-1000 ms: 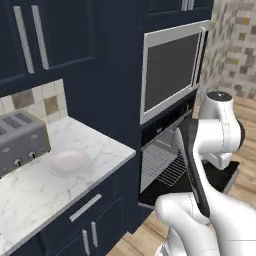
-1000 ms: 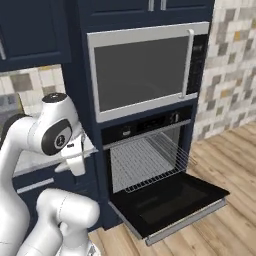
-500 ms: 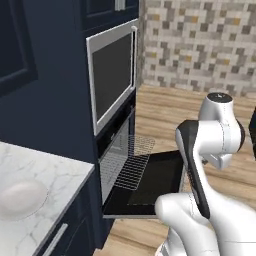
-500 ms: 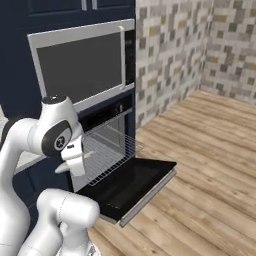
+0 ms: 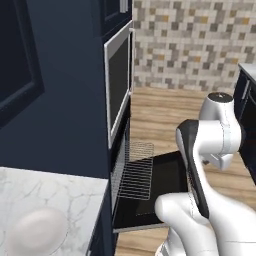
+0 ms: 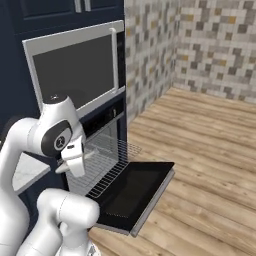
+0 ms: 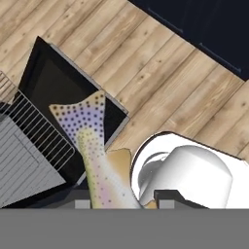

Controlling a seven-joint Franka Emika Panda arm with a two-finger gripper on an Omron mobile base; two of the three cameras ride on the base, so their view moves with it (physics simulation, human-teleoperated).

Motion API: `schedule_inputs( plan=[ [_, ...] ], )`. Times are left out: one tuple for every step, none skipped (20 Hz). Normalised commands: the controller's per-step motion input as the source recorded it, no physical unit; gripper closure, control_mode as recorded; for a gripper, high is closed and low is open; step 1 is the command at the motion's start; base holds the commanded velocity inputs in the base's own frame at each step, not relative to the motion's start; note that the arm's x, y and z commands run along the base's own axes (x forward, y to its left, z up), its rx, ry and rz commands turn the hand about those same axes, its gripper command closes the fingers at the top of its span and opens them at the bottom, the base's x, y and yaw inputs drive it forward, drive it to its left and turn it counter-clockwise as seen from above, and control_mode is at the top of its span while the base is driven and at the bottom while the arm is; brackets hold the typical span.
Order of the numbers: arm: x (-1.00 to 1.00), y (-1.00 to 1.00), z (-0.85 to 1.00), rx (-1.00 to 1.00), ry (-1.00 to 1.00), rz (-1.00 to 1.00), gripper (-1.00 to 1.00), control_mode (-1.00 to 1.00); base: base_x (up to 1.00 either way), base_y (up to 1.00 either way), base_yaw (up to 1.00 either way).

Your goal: Place the fish on the rack of the oven, and slide the rack back inside. Close the oven door.

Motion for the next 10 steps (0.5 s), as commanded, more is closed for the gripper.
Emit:
schedule_inputs(
  plan=[
    [0.00, 0.00, 0.00, 0.00, 0.00, 0.00, 1.00, 1.00, 0.00, 0.00, -0.15],
    [0.00, 0.00, 0.00, 0.00, 0.00, 0.00, 1.00, 1.00, 0.00, 0.00, -0.11],
    [0.00, 0.00, 0.00, 0.00, 0.00, 0.00, 1.00, 1.00, 0.00, -0.05, -0.06],
    [0.00, 0.00, 0.00, 0.00, 0.00, 0.00, 1.00, 1.00, 0.00, -0.11, -0.02],
    [0.00, 0.00, 0.00, 0.00, 0.00, 0.00, 1.00, 1.00, 0.00, -0.16, 0.00],
    [0.00, 0.00, 0.00, 0.00, 0.00, 0.00, 1.00, 1.00, 0.00, -0.16, 0.00],
    [0.00, 0.00, 0.00, 0.00, 0.00, 0.00, 1.00, 1.00, 0.10, -0.11, 0.00],
    [0.00, 0.00, 0.00, 0.00, 0.00, 0.00, 1.00, 1.00, 0.19, 0.00, 0.00],
    [0.00, 0.00, 0.00, 0.00, 0.00, 0.00, 1.00, 1.00, 0.30, 0.00, 0.00],
    [0.00, 0.00, 0.00, 0.00, 0.00, 0.00, 1.00, 1.00, 0.36, 0.00, 0.00]
  ],
)
